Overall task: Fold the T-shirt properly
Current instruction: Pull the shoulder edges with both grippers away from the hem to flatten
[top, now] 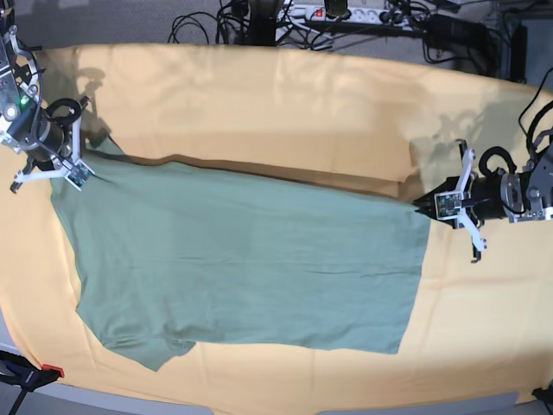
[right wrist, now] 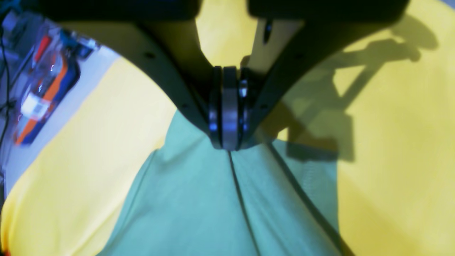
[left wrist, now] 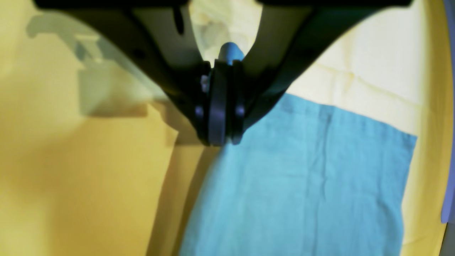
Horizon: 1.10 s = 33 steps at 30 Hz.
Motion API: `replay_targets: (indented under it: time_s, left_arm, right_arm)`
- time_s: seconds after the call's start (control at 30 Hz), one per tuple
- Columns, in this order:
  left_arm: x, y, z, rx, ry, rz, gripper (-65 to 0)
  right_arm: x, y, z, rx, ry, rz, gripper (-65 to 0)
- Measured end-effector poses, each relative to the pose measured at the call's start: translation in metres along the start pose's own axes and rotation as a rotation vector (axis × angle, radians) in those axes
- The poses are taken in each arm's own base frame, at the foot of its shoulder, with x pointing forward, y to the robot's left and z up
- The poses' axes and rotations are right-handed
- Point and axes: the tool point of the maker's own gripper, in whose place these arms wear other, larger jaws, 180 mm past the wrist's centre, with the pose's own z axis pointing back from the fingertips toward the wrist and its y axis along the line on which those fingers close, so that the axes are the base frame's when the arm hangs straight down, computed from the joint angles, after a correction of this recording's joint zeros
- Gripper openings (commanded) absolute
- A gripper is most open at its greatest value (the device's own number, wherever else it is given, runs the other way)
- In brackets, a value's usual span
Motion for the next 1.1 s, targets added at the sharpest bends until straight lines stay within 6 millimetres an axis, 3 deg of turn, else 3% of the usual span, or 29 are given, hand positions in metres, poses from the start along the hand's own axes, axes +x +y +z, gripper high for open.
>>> replay_targets:
  time_s: [0.2,0.33,0.43,0.6,0.83,1.1]
  left_arm:
    - [0.018,-0.037,0.009,-0.091,-0.020,-0.046,-65.0]
    - [0.024,-0.061,0.021,-0.151,-0.005,-0.082,-65.0]
    - [0.034,-0.080,0.026,-0.199,-0.022,-0.096,-65.0]
    - [0.037,-0.110,0.033,-0.273,-0.015,-0.101,-65.0]
    - [0.036,-0.146,0.039,-0.365,0.033,-0.106,-65.0]
    - [0.042,-0.175,0.053,-0.451,0.035,-0.112,-65.0]
  right_arm:
    - [-0.012,0.017,0.023,0.091,0.000,-0.046,-65.0]
    - [-0.035,0.011,0.032,0.068,0.067,-0.058,-65.0]
    - [-0.046,0.021,0.036,0.116,0.094,-0.048,-65.0]
    - [-0.060,0.044,0.040,0.200,0.136,-0.050,-65.0]
    - [-0.078,0.057,0.045,0.235,0.212,-0.035,-65.0]
    - [-0.072,0.081,0.066,0.290,0.217,0.069,-65.0]
